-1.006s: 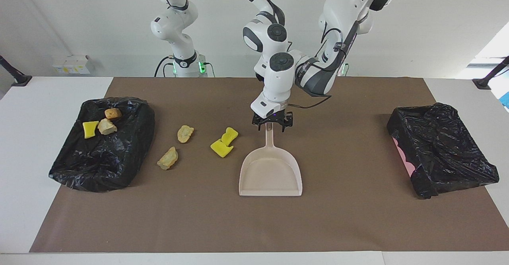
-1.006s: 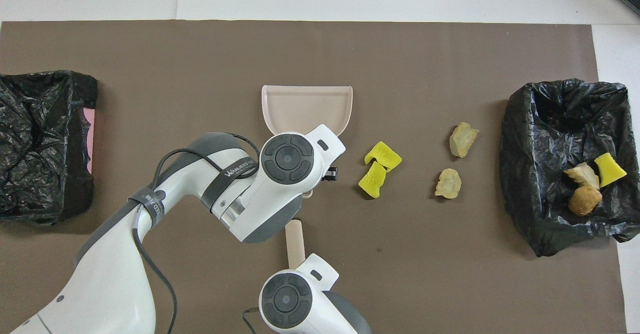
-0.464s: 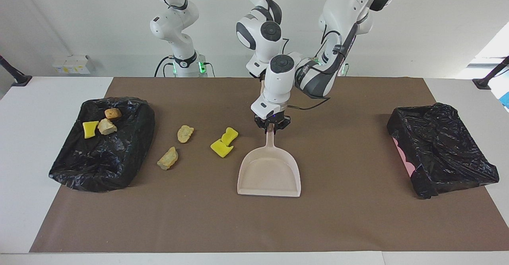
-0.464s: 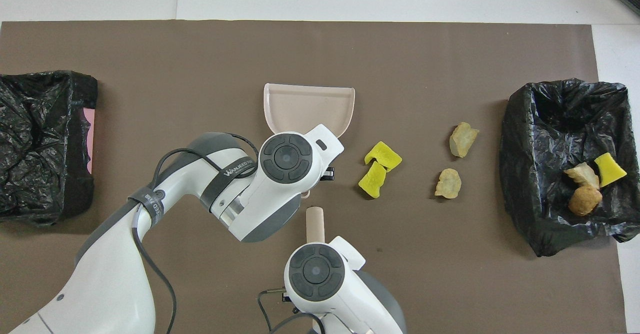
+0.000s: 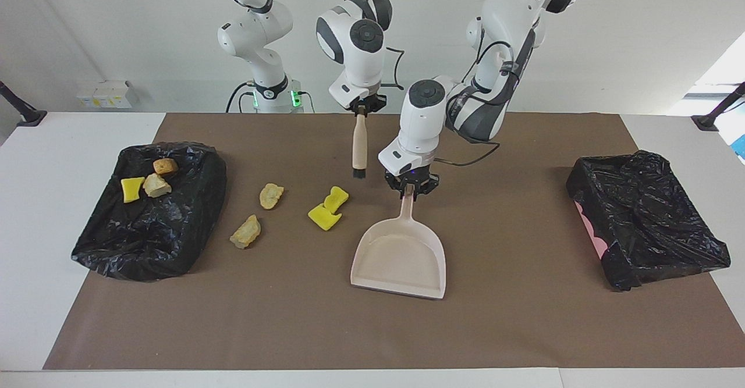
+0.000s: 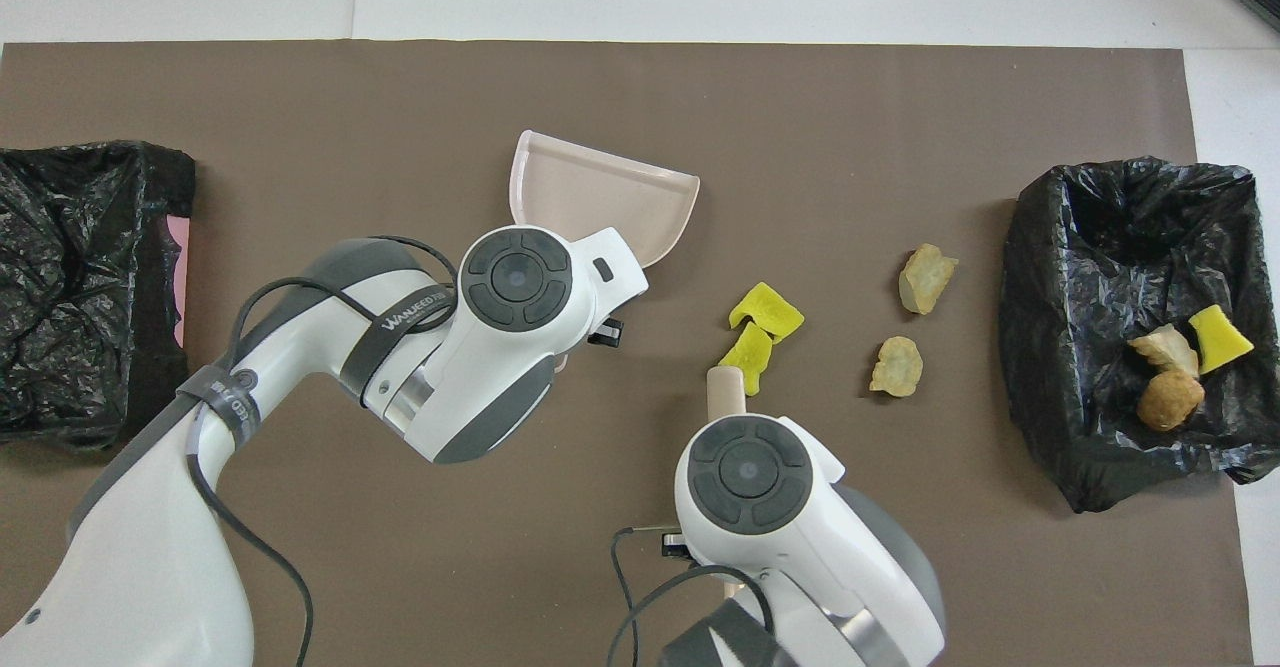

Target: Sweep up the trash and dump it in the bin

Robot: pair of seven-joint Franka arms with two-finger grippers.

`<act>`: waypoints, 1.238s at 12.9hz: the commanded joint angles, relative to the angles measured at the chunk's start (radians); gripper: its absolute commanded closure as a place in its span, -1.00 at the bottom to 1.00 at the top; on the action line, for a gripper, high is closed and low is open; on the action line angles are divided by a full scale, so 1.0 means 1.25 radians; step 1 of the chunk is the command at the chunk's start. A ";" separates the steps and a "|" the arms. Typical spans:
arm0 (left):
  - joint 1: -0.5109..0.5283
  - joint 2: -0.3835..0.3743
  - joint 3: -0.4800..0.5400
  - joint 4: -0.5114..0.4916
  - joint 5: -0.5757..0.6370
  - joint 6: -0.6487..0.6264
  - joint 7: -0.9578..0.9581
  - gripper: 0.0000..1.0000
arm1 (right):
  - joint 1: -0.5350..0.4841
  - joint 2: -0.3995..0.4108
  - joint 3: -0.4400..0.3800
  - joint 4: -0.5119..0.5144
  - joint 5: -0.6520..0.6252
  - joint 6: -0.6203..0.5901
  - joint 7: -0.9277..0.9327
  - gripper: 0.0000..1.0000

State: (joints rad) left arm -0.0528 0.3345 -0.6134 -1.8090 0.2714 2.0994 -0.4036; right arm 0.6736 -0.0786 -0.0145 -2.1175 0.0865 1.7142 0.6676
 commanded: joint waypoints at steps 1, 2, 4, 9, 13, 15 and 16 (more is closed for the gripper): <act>0.032 -0.070 0.005 -0.009 -0.002 -0.083 0.193 1.00 | -0.081 -0.011 0.004 0.025 -0.063 -0.058 -0.049 1.00; 0.048 -0.085 0.006 -0.008 -0.017 -0.117 0.289 1.00 | -0.107 -0.008 0.005 0.025 -0.125 -0.063 -0.055 1.00; 0.057 -0.119 0.041 -0.009 -0.066 -0.165 0.517 1.00 | -0.190 0.003 0.005 0.021 -0.160 -0.061 -0.099 1.00; 0.057 -0.133 0.081 -0.023 -0.099 -0.182 0.871 1.00 | -0.389 0.055 0.005 0.012 -0.314 0.060 -0.329 1.00; 0.046 -0.177 0.077 -0.143 -0.098 -0.076 0.965 1.00 | -0.460 0.134 0.007 0.014 -0.358 0.191 -0.388 1.00; 0.037 -0.192 0.076 -0.196 -0.098 -0.016 0.966 1.00 | -0.448 0.178 0.008 0.014 -0.359 0.229 -0.389 1.00; 0.035 -0.190 0.076 -0.198 -0.098 -0.004 0.966 1.00 | -0.444 0.187 0.015 0.014 -0.358 0.230 -0.394 1.00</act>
State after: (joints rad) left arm 0.0039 0.1587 -0.5312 -1.9875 0.1627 2.0382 0.7781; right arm 0.1143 0.1312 -0.0136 -2.1039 -0.3400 1.9854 0.1964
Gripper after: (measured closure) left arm 0.674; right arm 0.749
